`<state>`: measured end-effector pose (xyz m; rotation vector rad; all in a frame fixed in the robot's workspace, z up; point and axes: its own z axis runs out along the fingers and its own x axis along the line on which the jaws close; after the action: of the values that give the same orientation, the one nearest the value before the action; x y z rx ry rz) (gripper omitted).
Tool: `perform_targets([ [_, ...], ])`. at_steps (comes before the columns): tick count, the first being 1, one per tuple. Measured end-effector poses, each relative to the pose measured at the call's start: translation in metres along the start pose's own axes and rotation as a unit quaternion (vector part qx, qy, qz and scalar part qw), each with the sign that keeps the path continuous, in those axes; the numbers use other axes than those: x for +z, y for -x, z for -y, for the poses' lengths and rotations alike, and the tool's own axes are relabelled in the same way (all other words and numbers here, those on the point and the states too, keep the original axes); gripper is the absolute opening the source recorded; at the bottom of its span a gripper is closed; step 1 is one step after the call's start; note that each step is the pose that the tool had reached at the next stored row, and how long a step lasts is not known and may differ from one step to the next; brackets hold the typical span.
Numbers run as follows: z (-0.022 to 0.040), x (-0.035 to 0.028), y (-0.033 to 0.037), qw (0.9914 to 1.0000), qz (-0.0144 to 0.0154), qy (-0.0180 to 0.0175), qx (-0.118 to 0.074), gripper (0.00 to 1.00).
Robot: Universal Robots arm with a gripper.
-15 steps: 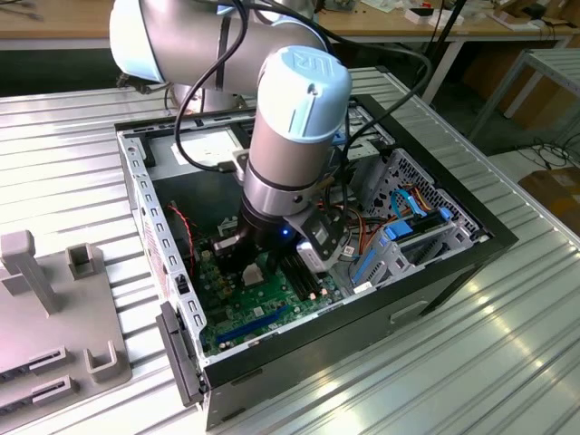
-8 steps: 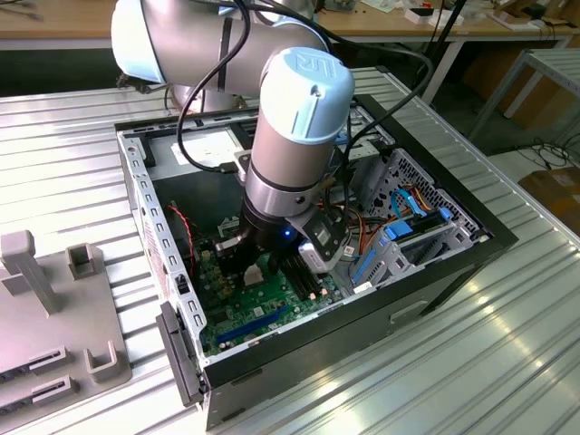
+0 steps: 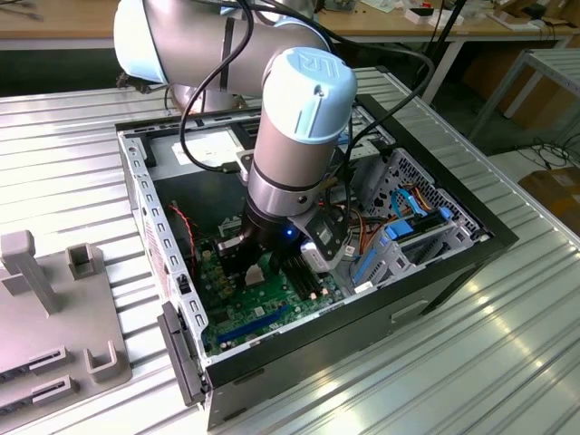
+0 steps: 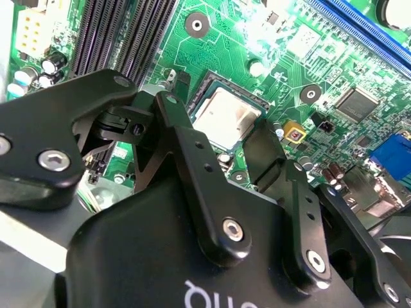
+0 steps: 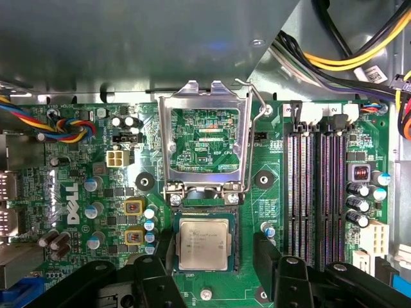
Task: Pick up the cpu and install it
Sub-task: 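Place the cpu into insertion slot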
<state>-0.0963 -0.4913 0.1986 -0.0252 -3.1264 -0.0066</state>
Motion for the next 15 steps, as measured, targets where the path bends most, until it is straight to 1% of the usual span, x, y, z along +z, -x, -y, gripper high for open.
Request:
perform_targets([
  [3,-0.0001,-0.0003,-0.0001,1.0,0.0002,0.0003,0.0,0.62],
  [7,0.0,-0.0013,-0.0028,1.0,0.0001,0.0001,0.0,0.62],
  [11,-0.0004,-0.0014,-0.0029,0.99998,0.0001,0.0001,0.006,0.62],
  [15,-0.0007,-0.002,-0.0019,0.99997,0.0,0.0,0.008,0.62],
])
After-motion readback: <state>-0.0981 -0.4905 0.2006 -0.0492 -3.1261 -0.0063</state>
